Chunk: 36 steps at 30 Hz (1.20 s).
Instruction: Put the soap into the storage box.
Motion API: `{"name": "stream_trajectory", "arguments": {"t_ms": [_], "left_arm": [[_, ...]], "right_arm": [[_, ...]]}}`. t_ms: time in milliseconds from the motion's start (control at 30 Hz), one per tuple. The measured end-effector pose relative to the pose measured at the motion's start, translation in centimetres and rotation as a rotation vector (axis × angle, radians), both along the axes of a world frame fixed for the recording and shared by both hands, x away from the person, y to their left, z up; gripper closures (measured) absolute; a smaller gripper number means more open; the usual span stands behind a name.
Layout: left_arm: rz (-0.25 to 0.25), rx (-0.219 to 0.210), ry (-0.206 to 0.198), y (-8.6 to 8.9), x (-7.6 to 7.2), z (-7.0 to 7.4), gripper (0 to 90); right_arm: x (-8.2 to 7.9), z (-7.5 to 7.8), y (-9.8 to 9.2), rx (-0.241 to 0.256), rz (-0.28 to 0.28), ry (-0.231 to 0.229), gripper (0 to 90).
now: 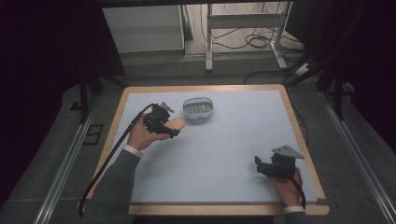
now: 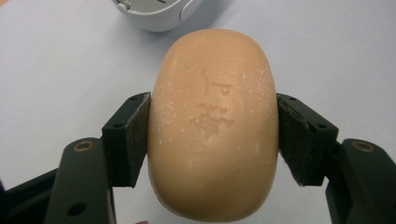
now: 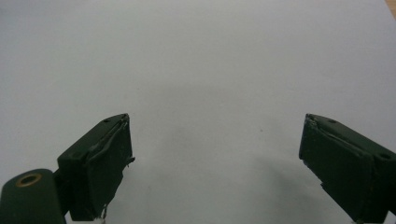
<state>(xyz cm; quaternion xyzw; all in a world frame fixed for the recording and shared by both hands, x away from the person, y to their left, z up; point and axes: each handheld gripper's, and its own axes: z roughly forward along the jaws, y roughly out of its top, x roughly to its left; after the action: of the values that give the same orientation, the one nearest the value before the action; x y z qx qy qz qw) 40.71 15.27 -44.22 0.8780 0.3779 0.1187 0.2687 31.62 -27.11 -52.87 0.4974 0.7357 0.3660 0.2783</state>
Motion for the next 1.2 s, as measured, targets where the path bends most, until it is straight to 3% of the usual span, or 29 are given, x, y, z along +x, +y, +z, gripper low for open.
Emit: {"name": "stream_trajectory", "arguments": {"t_ms": [733, 1000, 1033, 1200], "left_arm": [[-0.021, -0.017, -0.006, -2.0, 2.0, 0.5, 32.3], [-0.034, 0.013, -0.008, -2.5, 2.7, 0.9, 32.3], [-0.025, -0.007, -0.011, -2.7, 2.7, 0.9, 32.3], [-0.031, -0.009, -0.012, -2.9, 3.0, 1.1, 32.3]], "right_arm": [[0.0, 0.0, 0.1, -0.001, -0.001, 0.005, 9.6], [0.0, 0.0, 0.0, 0.002, -0.002, 0.005, 9.6], [0.0, 0.0, 0.0, 0.002, -0.002, 0.005, 9.6], [0.0, 0.0, 0.0, 0.002, -0.002, 0.005, 9.6]]}}
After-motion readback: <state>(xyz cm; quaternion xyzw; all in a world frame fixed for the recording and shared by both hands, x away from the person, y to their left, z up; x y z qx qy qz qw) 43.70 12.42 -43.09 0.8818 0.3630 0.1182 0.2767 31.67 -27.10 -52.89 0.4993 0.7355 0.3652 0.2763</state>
